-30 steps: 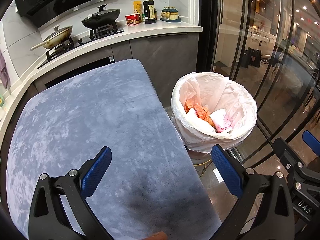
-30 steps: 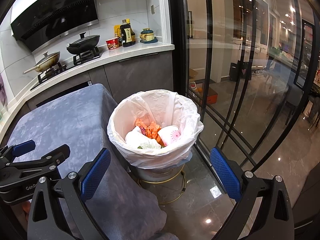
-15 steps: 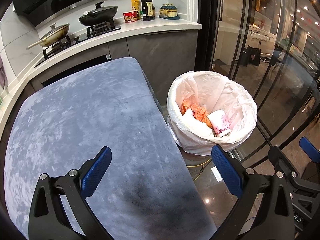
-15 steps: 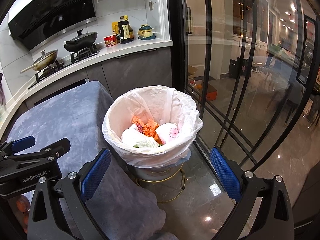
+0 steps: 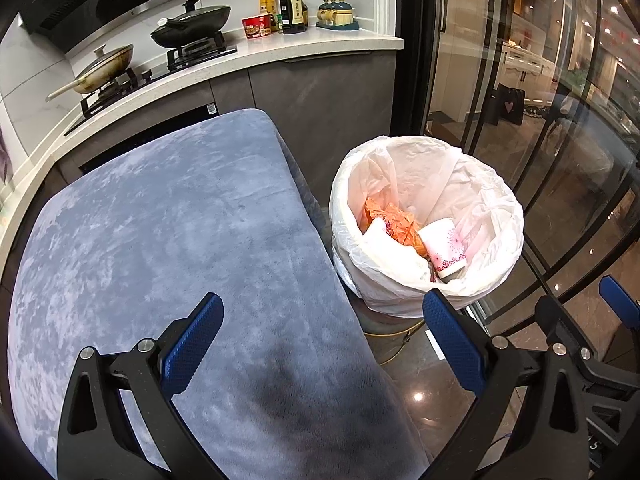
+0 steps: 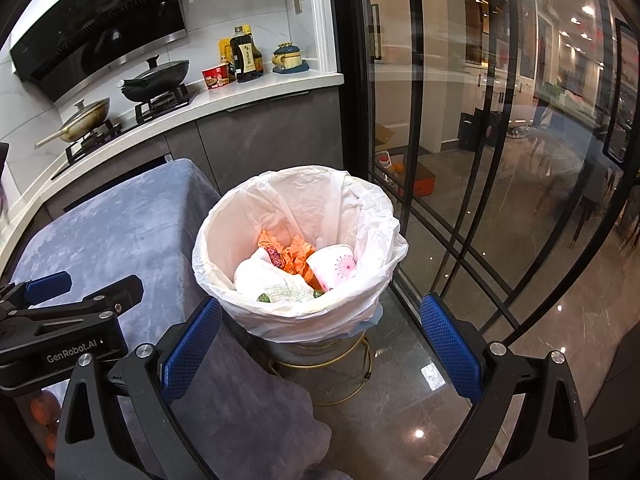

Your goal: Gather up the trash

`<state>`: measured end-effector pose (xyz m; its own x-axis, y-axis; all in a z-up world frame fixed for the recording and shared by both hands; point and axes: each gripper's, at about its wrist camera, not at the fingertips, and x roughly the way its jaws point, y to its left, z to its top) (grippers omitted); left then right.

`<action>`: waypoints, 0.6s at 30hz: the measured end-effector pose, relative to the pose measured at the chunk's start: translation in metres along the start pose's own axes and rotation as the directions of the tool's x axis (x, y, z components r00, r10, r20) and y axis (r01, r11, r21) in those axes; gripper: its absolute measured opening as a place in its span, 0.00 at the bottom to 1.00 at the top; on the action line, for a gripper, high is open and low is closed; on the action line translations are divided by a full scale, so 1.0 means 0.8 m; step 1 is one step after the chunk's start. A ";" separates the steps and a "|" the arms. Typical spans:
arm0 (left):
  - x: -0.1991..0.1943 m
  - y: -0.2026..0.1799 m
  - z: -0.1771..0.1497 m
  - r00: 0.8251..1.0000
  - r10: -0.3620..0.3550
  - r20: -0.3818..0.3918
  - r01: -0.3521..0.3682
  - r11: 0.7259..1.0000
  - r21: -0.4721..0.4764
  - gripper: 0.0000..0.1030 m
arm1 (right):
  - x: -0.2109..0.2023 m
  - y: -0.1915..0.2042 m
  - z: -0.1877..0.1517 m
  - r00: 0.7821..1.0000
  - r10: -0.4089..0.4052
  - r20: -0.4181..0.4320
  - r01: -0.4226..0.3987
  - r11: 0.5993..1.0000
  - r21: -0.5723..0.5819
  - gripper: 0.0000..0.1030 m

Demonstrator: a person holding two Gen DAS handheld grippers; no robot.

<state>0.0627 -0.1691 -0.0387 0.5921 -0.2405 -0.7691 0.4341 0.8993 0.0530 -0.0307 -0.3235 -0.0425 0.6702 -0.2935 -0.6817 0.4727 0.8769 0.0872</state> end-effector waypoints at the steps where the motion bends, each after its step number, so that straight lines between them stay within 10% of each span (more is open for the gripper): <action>1: 0.001 -0.001 0.001 1.000 0.001 -0.001 -0.001 1.000 0.001 0.93 | 0.002 0.000 0.000 1.000 0.001 -0.002 -0.001 1.000 0.001 0.93; 18: 0.011 -0.008 0.011 1.000 0.013 0.001 -0.013 1.000 0.014 0.93 | 0.013 -0.008 0.004 1.000 0.003 -0.003 -0.003 1.000 0.023 0.93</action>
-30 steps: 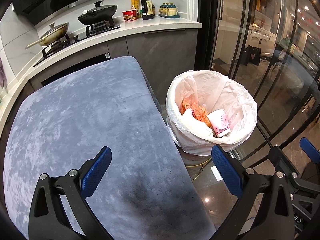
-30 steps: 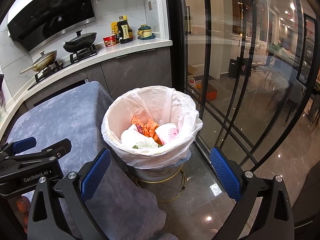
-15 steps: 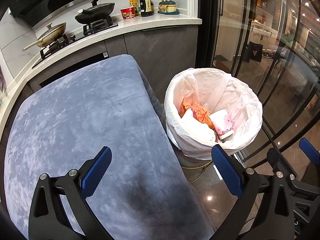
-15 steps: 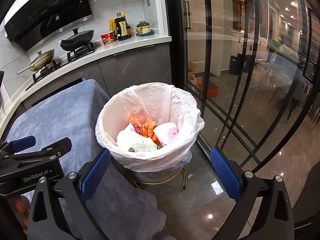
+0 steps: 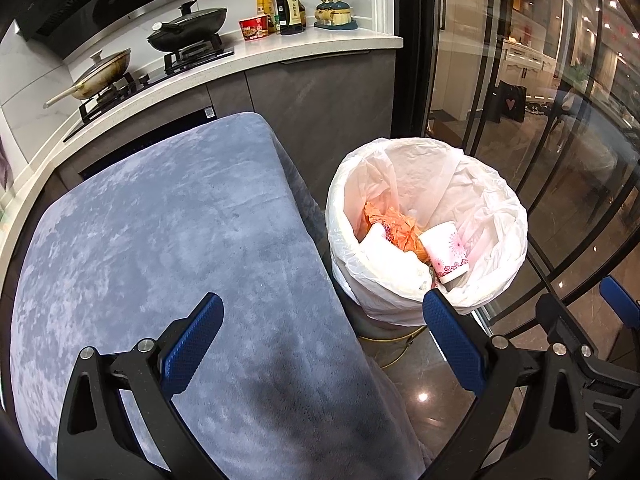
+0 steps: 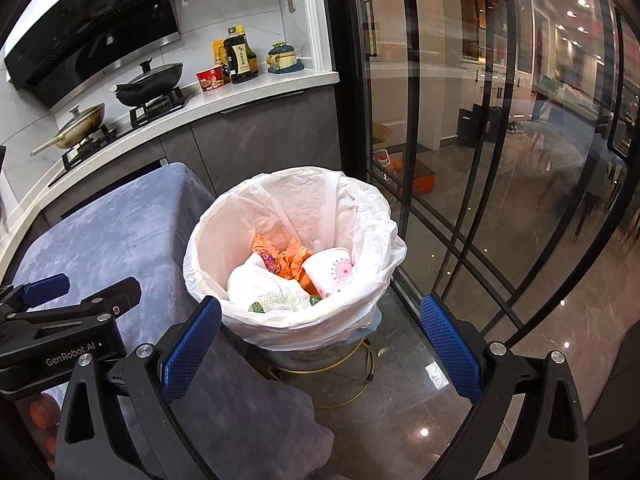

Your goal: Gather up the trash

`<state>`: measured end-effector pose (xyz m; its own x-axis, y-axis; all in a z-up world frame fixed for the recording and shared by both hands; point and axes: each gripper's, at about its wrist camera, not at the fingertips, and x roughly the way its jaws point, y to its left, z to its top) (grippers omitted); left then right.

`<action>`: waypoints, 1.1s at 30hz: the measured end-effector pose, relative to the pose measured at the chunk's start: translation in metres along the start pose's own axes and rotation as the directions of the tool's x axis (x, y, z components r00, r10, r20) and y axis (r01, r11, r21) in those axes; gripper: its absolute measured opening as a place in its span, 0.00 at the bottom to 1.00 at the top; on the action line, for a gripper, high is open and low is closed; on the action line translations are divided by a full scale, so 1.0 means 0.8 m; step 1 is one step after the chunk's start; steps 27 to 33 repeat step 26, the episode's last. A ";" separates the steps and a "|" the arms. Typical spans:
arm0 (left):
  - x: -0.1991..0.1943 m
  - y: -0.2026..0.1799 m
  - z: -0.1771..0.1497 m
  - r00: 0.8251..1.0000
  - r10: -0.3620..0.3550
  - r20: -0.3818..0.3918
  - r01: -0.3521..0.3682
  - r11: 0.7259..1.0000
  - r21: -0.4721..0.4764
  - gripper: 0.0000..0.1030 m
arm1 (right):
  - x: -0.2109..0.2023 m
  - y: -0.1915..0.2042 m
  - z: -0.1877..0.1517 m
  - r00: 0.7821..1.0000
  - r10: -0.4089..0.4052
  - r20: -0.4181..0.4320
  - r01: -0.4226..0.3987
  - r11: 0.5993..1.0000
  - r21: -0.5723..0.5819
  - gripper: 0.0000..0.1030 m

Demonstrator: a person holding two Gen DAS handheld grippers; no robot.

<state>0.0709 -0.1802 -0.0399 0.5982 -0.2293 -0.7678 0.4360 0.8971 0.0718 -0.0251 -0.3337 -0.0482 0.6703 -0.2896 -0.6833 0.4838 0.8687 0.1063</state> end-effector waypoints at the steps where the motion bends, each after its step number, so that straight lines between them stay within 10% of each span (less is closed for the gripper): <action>1: 0.000 0.000 0.000 1.000 0.001 0.001 -0.001 1.000 0.001 0.93 | 0.000 0.000 0.000 1.000 0.000 0.000 0.000 1.000 0.000 0.93; 33: 0.002 -0.002 -0.001 1.000 0.006 0.014 -0.006 1.000 0.010 0.92 | 0.005 0.001 0.000 1.000 -0.008 -0.004 0.008 1.000 -0.001 0.93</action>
